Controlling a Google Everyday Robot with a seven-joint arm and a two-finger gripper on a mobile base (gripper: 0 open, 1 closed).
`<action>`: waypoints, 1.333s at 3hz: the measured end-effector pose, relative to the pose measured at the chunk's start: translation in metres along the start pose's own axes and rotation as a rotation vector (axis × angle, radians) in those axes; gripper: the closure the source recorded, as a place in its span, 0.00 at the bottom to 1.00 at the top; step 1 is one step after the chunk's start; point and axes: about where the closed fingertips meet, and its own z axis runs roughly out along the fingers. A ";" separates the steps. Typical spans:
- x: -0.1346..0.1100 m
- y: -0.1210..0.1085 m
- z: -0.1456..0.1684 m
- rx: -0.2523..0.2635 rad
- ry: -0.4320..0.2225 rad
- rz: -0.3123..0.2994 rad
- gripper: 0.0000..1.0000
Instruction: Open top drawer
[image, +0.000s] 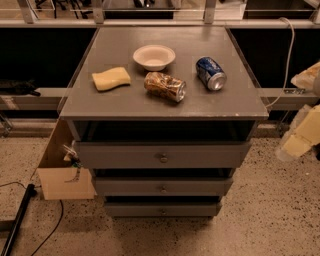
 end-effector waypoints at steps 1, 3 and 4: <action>0.002 0.005 0.009 0.012 -0.076 0.080 0.00; -0.034 -0.013 0.043 0.027 -0.103 0.065 0.00; -0.034 -0.011 0.064 0.016 -0.092 0.098 0.00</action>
Offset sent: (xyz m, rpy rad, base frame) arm 0.0355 0.0244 -0.0284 0.1808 -0.0877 -0.1082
